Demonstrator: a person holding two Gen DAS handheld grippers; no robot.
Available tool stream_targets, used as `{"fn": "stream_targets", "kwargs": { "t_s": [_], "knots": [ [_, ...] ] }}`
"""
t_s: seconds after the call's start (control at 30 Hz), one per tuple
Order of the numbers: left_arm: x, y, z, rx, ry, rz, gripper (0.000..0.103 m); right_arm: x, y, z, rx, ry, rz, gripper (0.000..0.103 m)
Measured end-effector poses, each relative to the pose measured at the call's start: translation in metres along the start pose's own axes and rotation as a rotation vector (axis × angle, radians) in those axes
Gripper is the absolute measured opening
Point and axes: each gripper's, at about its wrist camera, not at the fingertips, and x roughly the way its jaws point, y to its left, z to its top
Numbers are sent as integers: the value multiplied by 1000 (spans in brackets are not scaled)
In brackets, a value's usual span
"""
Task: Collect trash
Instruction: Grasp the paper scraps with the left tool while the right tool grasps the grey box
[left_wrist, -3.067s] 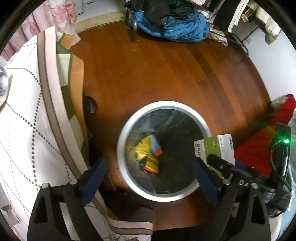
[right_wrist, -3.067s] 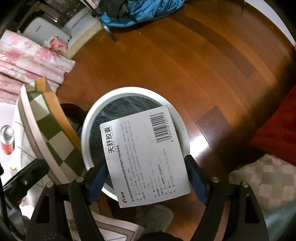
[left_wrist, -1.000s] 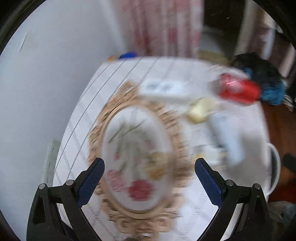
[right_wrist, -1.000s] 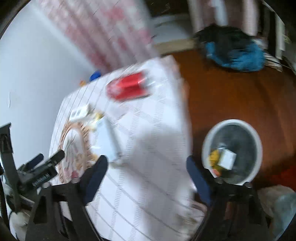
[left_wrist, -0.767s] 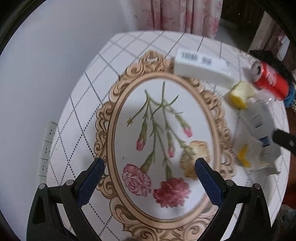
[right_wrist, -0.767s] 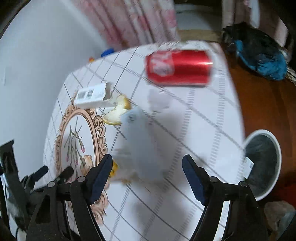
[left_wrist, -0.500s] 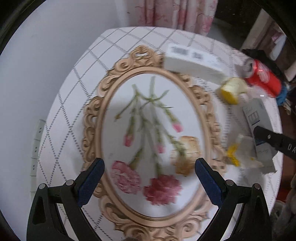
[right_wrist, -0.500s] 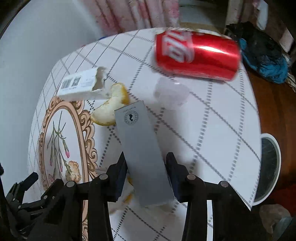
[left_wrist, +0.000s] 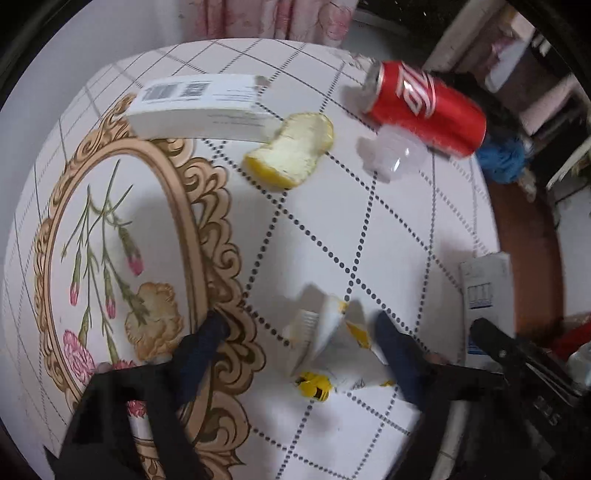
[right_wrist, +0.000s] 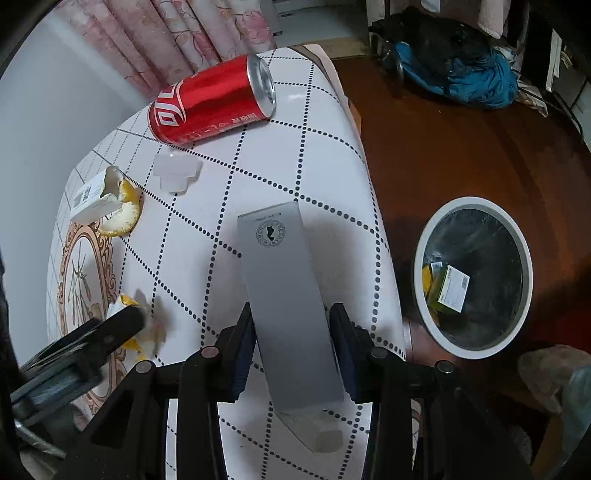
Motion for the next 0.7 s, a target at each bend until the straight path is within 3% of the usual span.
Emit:
{"fn": "stream_targets", "kwargs": {
  "t_s": [0.17,0.23,0.7],
  "knots": [
    [-1,-10,-9,58,-38,46,43,1,6,-1,-32,2,-5,41],
    [-2,-5,-12,58,-53,58,24,2,9,-2,-45,-2,-8,41],
    [-29,39,-37,29,-103,76,16,5,20,-5,-101,0,-65,40]
  ]
}}
